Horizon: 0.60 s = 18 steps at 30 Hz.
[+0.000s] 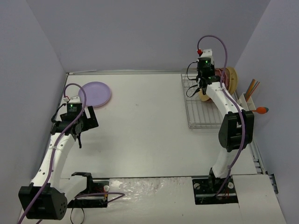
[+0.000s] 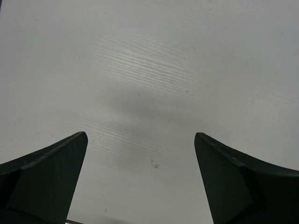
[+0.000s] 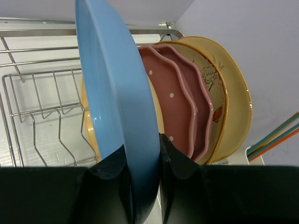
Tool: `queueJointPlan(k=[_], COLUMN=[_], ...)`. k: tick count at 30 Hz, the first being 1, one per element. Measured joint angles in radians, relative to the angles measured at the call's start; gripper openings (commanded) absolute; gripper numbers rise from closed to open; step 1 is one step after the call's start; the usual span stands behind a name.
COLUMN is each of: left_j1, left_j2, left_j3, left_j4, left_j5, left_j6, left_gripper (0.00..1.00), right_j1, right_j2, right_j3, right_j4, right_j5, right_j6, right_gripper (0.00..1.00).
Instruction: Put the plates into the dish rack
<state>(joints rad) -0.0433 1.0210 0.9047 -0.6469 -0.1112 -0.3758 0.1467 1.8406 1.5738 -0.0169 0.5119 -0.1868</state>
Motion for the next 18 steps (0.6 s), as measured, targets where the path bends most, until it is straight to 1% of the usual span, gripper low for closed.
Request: queueJointPlan(k=[8, 9, 11, 13, 14, 17, 18], left_j1=[0.004, 0.005, 0.006, 0.006, 0.006, 0.007, 0.007], left_j2=[0.0, 0.0, 0.0, 0.0, 0.0, 0.0, 0.0], left_j3=[0.0, 0.0, 0.0, 0.0, 0.0, 0.0, 0.0], left_j4=[0.0, 0.0, 0.0, 0.0, 0.0, 0.0, 0.0], left_j5=[0.0, 0.0, 0.0, 0.001, 0.001, 0.001, 0.001], left_j6=[0.001, 0.001, 0.001, 0.001, 0.001, 0.001, 0.001], left_gripper=[0.97, 0.97, 0.97, 0.97, 0.97, 0.97, 0.97], right_j1=[-0.006, -0.007, -0.011, -0.015, -0.017, -0.019, -0.02], right_j2=[0.022, 0.026, 0.031, 0.034, 0.035, 0.035, 0.035], right_j3=[-0.02, -0.028, -0.045, -0.064, -0.072, -0.081, -0.081], right_j4=[0.021, 0.022, 0.026, 0.027, 0.027, 0.028, 0.029], right_j5=[-0.041, -0.047, -0.061, -0.076, -0.083, -0.099, -0.104], right_j6=[0.026, 0.033, 0.051, 0.068, 0.075, 0.087, 0.09], right_gripper=[0.0, 0.01, 0.16, 0.27, 0.3, 0.44, 0.47])
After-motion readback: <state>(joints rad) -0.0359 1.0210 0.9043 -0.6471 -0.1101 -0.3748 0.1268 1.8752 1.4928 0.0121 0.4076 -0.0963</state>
